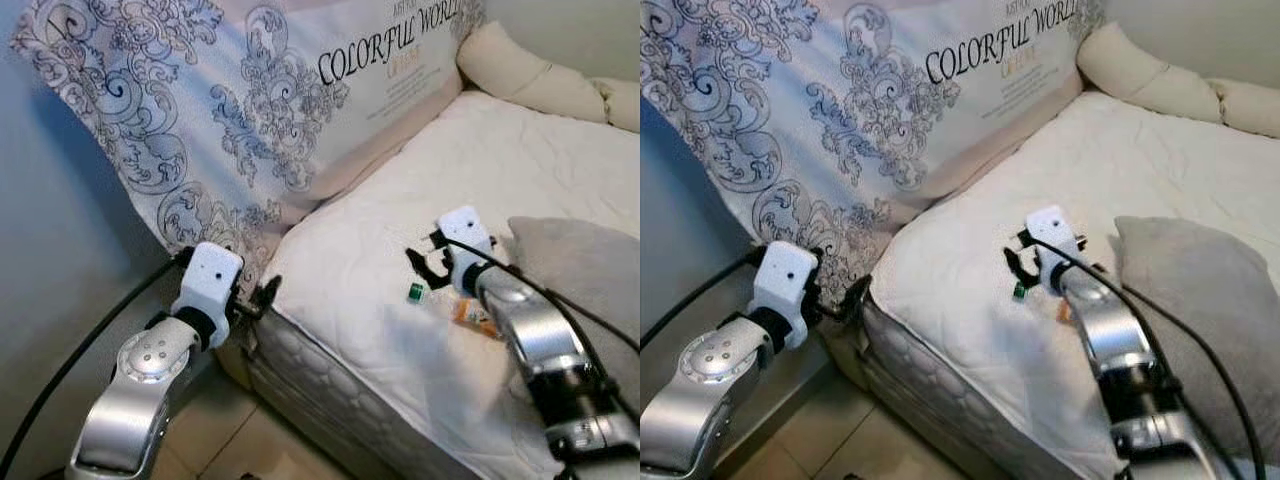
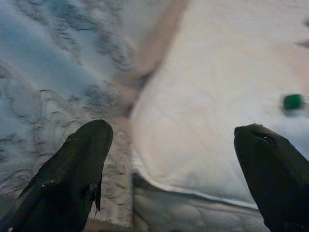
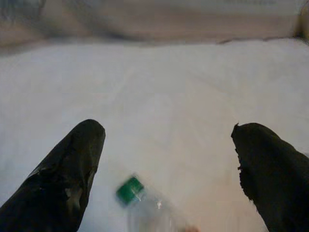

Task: Clean up the room

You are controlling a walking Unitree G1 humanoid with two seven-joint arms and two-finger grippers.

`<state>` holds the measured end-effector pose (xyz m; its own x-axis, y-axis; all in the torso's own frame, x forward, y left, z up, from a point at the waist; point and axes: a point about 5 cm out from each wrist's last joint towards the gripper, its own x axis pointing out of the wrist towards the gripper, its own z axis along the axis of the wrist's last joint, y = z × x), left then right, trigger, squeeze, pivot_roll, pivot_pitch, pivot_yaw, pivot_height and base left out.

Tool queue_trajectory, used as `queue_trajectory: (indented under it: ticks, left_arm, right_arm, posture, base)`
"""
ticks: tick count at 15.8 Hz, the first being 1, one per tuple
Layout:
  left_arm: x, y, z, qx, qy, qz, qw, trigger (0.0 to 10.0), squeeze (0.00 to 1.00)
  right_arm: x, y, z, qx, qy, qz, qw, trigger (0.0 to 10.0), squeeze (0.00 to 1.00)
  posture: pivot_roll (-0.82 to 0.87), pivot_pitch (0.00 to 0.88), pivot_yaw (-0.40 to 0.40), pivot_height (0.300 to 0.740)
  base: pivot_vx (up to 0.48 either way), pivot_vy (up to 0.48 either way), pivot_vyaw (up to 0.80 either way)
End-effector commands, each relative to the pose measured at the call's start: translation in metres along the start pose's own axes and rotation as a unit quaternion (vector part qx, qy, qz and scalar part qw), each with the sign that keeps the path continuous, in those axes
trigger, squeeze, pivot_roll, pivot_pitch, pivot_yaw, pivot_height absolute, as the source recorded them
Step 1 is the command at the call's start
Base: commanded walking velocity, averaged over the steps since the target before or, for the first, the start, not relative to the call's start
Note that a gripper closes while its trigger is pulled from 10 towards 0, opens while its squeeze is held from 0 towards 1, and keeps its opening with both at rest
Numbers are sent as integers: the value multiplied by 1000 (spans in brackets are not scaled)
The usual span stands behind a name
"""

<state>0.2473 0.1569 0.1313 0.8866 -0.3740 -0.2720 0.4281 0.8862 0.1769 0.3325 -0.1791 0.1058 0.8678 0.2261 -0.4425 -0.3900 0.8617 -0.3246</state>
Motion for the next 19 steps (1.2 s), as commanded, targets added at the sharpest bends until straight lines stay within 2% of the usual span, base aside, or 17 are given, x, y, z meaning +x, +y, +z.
queue_trajectory:
  ticks: [1,2,4,5,7,8,9,10,13,14,19]
  left_arm:
    - [1,-3,7,0,-3,-36,999,10000,0]
    - [-1,-4,9,6,1,-73,997,10000,0]
    - [-3,-10,9,26,22,-150,988,10000,0]
    - [-3,-13,8,36,28,-177,983,10000,0]
    - [-1,-19,9,44,34,-215,975,10000,0]
    - [2,-30,11,58,42,-267,961,10000,0]
    - [2,-31,11,61,44,-275,958,10000,0]
    - [4,-38,10,80,52,-312,945,10000,0]
    - [8,-43,12,97,53,-343,933,10000,0]
    - [9,-44,13,101,52,-348,930,10000,0]
    - [0,-46,15,111,60,-374,919,10000,0]
  right_arm:
    - [7,-1,-3,-44,26,30,998,10000,1000]
    - [13,-7,-6,-107,63,59,990,10000,1000]
    - [17,-19,-16,-221,137,111,959,10000,1000]
    - [17,-23,-18,-240,156,123,950,10000,1000]
    - [18,-28,-18,-252,165,119,946,10000,1000]
    - [19,-32,-21,-277,185,121,935,10000,1000]
    - [19,-33,-22,-283,189,123,932,10000,1000]
    - [18,-34,-29,-294,210,132,923,10000,1000]
    - [17,-34,-41,-321,232,126,909,10000,1000]
    - [17,-34,-45,-323,231,111,911,10000,0]
    - [15,-41,-55,-332,217,40,917,10000,0]
  posture:
    - [-15,0,12,740]
    - [-15,0,16,740]
    - [-13,5,18,740]
    - [-11,15,18,740]
    - [-11,36,17,740]
    - [-9,60,18,740]
    - [-8,66,19,740]
    - [-8,86,25,740]
    - [1,120,44,740]
    - [5,124,46,740]
    - [68,188,89,740]
  base:
    - [0,0,0]
    - [0,0,0]
    - [0,0,0]
    - [0,0,0]
    - [0,0,0]
    - [0,0,0]
    - [0,0,0]
    - [0,0,0]
    - [0,0,0]
    - [0,0,0]
    - [0,0,0]
